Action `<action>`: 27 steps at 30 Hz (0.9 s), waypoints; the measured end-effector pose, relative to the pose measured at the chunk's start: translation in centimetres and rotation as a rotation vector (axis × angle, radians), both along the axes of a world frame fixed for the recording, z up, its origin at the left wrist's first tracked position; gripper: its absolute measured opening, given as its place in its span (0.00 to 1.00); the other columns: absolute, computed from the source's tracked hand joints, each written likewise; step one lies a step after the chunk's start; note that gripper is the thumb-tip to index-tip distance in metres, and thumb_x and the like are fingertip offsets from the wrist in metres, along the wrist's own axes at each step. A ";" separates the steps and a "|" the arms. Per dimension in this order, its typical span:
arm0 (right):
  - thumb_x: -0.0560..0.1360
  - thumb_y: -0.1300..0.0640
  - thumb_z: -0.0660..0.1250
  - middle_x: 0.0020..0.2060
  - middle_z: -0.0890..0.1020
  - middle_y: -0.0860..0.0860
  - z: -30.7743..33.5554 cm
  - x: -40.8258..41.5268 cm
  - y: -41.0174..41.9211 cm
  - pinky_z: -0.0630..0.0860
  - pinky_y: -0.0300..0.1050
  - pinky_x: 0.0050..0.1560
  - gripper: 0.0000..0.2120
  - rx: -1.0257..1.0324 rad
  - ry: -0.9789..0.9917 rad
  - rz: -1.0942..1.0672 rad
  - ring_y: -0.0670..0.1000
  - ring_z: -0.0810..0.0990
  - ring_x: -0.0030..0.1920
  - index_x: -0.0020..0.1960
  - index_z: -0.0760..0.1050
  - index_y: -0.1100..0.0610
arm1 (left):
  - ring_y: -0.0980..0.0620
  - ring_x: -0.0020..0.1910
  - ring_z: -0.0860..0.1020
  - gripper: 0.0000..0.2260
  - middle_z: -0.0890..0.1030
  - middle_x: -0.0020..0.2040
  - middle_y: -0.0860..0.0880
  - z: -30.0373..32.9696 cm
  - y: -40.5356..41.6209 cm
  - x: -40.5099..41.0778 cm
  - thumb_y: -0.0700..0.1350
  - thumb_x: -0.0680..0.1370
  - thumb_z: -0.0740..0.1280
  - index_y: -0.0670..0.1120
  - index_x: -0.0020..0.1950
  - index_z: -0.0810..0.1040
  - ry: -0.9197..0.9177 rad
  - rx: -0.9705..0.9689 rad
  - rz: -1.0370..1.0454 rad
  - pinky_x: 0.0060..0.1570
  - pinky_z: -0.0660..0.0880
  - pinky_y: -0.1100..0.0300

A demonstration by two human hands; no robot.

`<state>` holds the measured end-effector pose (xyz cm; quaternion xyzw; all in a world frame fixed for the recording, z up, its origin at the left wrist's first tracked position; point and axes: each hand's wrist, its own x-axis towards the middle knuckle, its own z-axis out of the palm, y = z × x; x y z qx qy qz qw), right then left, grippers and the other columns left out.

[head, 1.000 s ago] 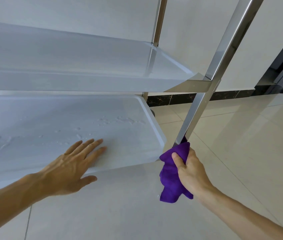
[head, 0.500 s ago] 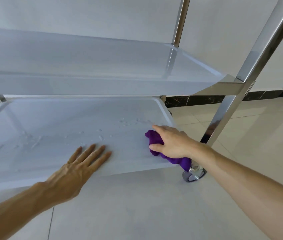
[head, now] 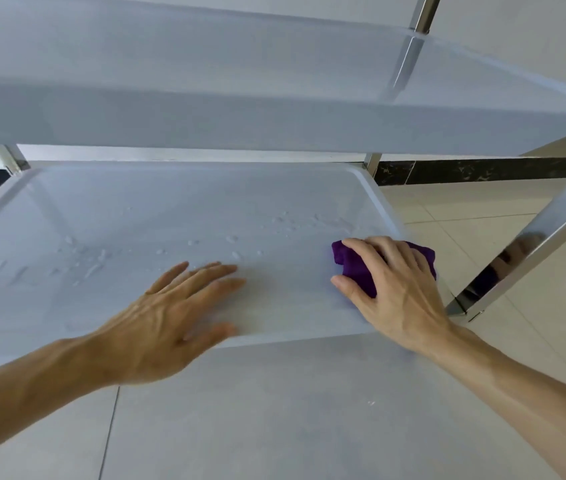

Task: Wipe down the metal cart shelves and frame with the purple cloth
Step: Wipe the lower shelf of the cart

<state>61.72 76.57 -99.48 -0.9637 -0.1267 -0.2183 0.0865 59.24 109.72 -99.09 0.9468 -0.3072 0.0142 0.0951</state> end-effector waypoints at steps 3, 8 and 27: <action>0.77 0.34 0.56 0.56 0.77 0.44 0.0 1.0 -0.9 0.69 0.50 0.60 0.23 0.015 0.040 0.045 0.52 0.75 0.57 0.66 0.71 0.44 | 0.52 0.77 0.61 0.29 0.62 0.77 0.53 0.1 1.5 1.1 0.65 0.79 0.48 0.52 0.75 0.66 -0.080 -0.041 0.140 0.76 0.55 0.47; 0.78 0.35 0.55 0.59 0.76 0.53 0.9 6.9 -2.7 0.69 0.56 0.62 0.21 0.017 0.167 -0.094 0.60 0.73 0.59 0.66 0.69 0.43 | 0.48 0.77 0.59 0.31 0.60 0.78 0.51 0.5 1.6 3.5 0.65 0.79 0.47 0.51 0.76 0.65 -0.112 0.043 0.182 0.76 0.51 0.42; 0.79 0.43 0.62 0.65 0.78 0.48 0.5 9.1 -1.1 0.65 0.49 0.72 0.19 0.071 0.201 0.243 0.50 0.74 0.68 0.63 0.78 0.51 | 0.49 0.77 0.57 0.30 0.64 0.77 0.54 -1.6 -1.5 5.8 0.63 0.78 0.44 0.52 0.76 0.64 -0.039 -0.051 0.441 0.75 0.53 0.43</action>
